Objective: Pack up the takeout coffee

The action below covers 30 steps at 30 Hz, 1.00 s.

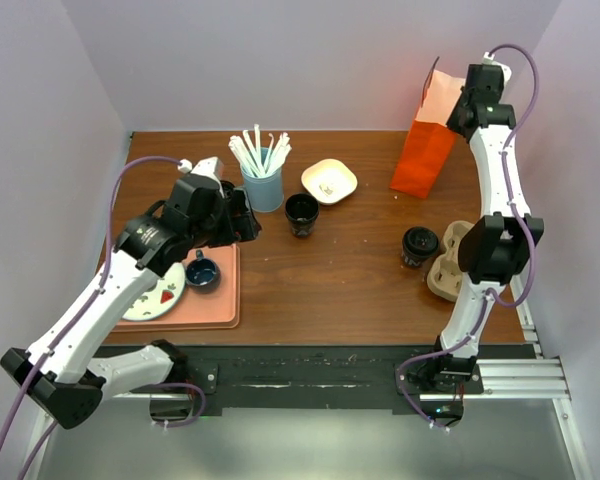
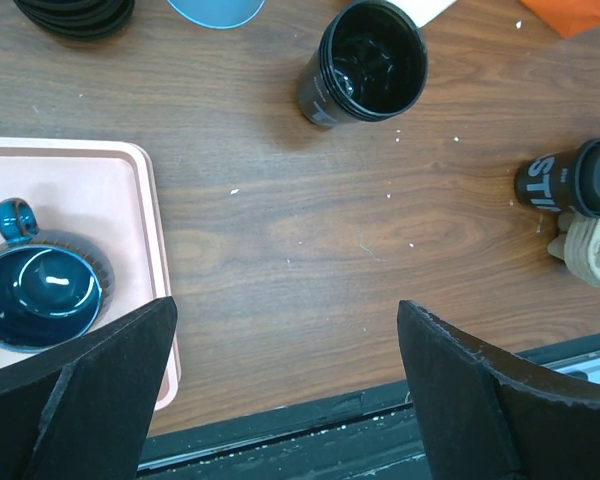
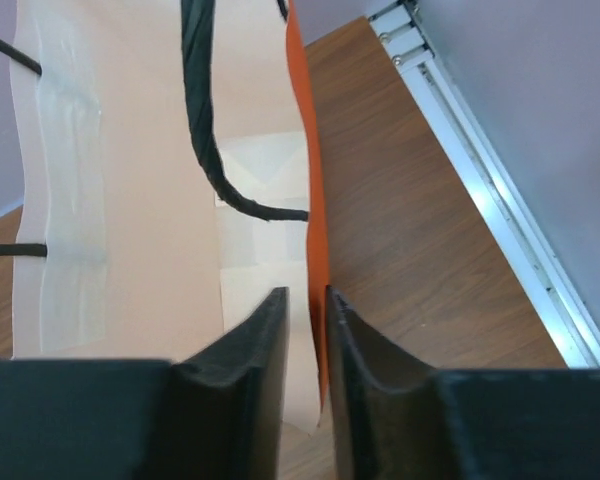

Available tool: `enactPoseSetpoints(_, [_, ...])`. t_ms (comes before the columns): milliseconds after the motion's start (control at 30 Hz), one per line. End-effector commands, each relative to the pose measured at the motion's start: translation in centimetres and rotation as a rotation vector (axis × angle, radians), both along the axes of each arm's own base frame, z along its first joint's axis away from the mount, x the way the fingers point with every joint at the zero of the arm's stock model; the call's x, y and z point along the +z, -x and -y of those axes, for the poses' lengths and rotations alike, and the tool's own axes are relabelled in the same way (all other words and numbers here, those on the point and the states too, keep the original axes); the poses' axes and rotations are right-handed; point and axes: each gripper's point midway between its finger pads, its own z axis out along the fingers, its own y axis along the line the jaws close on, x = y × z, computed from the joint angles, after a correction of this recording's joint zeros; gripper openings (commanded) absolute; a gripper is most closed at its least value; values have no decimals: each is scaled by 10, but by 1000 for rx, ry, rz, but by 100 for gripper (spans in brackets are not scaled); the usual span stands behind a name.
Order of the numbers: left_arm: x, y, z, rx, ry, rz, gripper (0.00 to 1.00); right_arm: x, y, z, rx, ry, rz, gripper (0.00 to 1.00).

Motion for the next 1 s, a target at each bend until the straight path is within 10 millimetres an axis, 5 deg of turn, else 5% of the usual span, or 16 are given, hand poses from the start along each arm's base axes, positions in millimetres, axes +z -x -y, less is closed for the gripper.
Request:
enactPoseSetpoints(0, [33, 1, -6, 7, 17, 75, 96, 30, -9, -4, 63, 32, 81, 11])
enactPoseSetpoints(67, [40, 3, -8, -1, 10, 83, 96, 39, -11, -7, 92, 41, 102, 0])
enactPoseSetpoints(200, [55, 5, -14, 3, -5, 109, 96, 58, -11, -11, 125, 51, 144, 0])
enactPoseSetpoints(333, [71, 6, -25, 33, -28, 140, 96, 102, -3, -22, 206, 86, 249, 0])
enactPoseSetpoints(567, [81, 1, -34, 76, -51, 180, 94, 156, 17, -78, 532, 67, 407, 0])
enactPoseSetpoints(733, [89, -2, -43, 106, -86, 197, 93, 199, 57, -119, 692, 46, 502, 0])
enactPoseSetpoints(800, [98, -3, -46, 119, -97, 211, 92, 196, 72, -134, 746, 18, 501, 0])
enactPoseSetpoints(867, [99, -4, -49, 122, -125, 198, 91, 211, 105, -163, 860, 17, 540, 0])
enactPoseSetpoints(933, [108, -3, -53, 134, -139, 199, 91, 198, 126, -193, 981, 11, 525, 0])
enactPoseSetpoints(967, [111, -2, -55, 139, -143, 200, 91, 209, 153, -210, 1075, 11, 560, 0])
